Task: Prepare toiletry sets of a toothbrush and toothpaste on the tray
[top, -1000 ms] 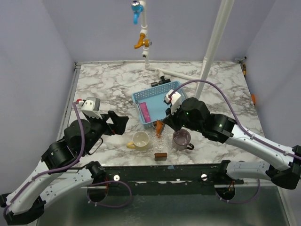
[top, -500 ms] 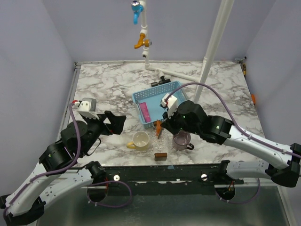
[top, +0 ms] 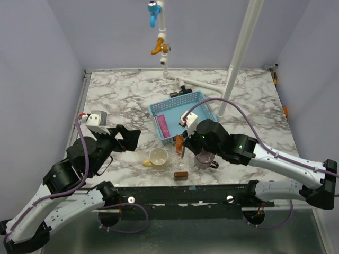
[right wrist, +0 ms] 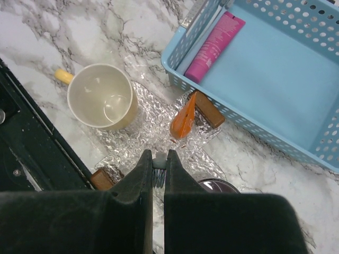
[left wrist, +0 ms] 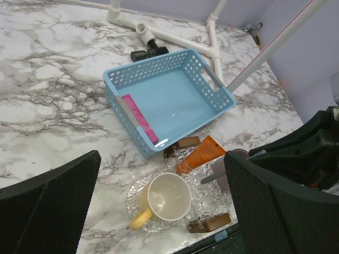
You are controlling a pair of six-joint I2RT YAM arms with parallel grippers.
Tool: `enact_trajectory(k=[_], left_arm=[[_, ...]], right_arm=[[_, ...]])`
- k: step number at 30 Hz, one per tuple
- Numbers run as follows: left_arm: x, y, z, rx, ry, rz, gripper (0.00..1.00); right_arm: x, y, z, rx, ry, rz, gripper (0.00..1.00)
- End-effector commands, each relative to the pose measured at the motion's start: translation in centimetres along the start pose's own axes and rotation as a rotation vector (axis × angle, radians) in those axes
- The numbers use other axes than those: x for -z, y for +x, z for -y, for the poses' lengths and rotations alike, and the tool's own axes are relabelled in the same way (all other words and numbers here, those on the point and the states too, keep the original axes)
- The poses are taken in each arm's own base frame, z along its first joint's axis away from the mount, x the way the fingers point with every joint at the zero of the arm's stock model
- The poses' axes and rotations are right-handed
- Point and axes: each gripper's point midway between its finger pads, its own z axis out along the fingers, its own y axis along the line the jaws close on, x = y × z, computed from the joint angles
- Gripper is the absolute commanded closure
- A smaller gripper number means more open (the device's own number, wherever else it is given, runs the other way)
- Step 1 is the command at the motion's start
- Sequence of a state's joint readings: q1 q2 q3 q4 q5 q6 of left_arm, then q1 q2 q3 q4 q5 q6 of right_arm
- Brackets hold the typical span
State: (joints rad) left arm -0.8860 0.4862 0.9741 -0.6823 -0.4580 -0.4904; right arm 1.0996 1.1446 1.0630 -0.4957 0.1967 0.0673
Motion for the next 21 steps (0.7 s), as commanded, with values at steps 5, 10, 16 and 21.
enact_trajectory(k=[5, 10, 16, 21], left_arm=[[0.1, -0.3, -0.4, -0.017, -0.014, 0.014, 0.01], [0.1, -0.3, -0.4, -0.018, -0.014, 0.014, 0.01], [0.1, -0.1, -0.5, -0.020, -0.018, 0.012, 0.01], [0.2, 0.1, -0.6, -0.018, -0.018, 0.009, 0.01]], right_arm=[[-1.1, 0.4, -0.3, -0.001, 0.016, 0.012, 1.00], [-1.8, 0.9, -0.7, -0.013, 0.009, 0.007, 1.00], [-2.6, 1.0, -0.9, -0.015, 0.011, 0.016, 1.00], [-3.0, 1.3, -1.0, -0.021, 0.011, 0.010, 1.00]])
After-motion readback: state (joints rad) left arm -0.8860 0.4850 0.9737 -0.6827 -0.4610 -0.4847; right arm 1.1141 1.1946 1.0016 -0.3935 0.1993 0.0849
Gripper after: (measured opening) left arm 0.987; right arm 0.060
